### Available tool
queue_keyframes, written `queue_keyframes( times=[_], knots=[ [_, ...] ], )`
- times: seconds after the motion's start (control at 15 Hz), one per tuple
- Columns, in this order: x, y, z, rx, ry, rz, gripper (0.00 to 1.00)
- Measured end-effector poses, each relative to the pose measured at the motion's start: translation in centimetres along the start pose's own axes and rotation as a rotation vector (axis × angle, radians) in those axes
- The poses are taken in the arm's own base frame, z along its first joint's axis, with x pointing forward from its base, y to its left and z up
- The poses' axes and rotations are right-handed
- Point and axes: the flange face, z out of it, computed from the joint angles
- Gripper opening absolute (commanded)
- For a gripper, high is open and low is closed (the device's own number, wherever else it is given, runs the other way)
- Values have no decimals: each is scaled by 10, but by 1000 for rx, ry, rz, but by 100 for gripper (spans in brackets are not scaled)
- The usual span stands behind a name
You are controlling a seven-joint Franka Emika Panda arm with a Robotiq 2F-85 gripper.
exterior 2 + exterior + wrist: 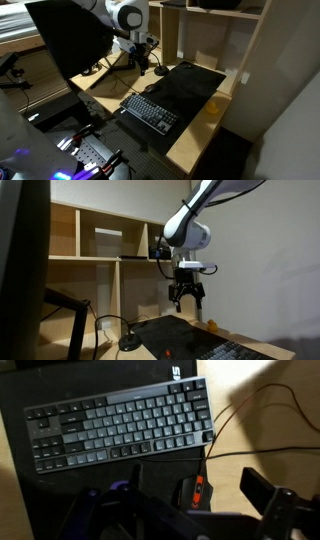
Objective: Move the mouse from the left to the right end of the keyboard
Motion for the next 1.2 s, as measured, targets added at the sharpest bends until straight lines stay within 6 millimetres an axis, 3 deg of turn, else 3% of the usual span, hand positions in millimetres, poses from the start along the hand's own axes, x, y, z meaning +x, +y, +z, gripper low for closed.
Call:
queue_keyframes(
  times=[0.2, 0.67, 1.2],
  knots=[
    [29, -6, 34, 27, 14, 56, 100],
    [33, -8, 32, 59, 42, 74, 100],
    [68, -20, 111, 128, 167, 159, 100]
  ],
)
